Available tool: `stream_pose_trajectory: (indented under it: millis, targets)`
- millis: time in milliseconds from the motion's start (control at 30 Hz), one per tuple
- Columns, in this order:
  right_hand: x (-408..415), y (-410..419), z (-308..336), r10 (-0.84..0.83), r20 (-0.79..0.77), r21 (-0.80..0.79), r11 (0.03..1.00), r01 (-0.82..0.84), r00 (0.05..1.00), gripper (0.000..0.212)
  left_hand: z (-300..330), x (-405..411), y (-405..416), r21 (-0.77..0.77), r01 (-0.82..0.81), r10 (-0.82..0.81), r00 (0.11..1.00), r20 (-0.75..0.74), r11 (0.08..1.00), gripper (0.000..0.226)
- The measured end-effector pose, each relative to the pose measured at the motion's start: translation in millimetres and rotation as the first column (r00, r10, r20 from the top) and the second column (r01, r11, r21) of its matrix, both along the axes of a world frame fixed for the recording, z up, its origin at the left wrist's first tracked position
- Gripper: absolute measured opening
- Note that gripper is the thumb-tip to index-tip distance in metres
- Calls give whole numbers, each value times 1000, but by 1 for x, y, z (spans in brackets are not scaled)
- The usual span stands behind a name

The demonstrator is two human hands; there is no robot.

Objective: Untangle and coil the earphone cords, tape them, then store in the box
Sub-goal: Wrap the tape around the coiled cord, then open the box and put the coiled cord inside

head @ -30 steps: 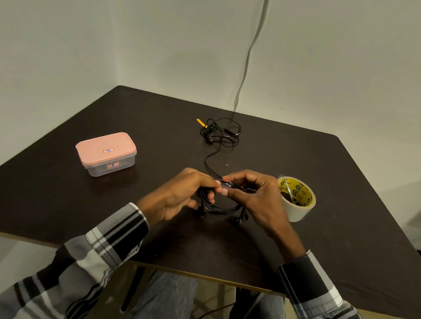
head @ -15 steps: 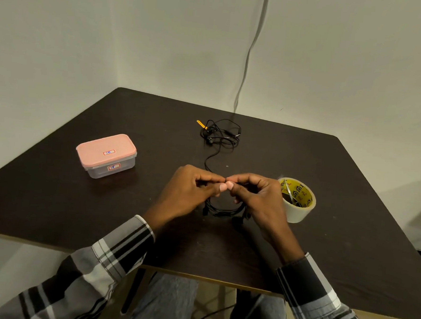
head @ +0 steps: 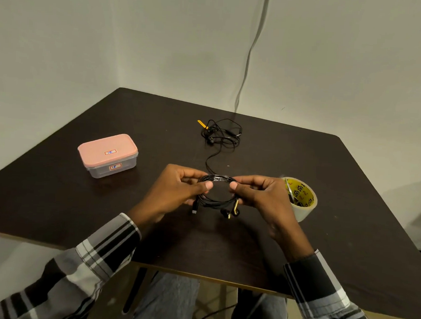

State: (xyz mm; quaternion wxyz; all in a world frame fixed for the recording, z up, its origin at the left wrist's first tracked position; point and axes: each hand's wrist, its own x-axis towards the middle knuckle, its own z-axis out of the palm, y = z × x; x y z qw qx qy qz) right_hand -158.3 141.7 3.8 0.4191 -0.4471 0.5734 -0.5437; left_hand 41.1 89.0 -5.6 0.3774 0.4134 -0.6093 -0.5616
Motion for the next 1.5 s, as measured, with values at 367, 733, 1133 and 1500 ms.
stream_pose_trajectory:
  millis: [367,733,1133,1500]
  targets:
    - [26,-19,-34,-62,-326,140,984,113,943,8,-15,22,-1,-351,-84,285,768,573,932,14]
    - [25,-28,-21,-75,-604,23,994,111,794,21,-23,28,-4,-370,-146,333,789,516,918,25]
    - [111,-108,11,235,-647,-72,928,-365,726,39,11,114,-26,-621,-483,667,740,87,617,24]
    - [161,-144,-11,477,-568,33,827,-561,670,84,-15,155,-28,-324,-515,607,698,380,794,109]
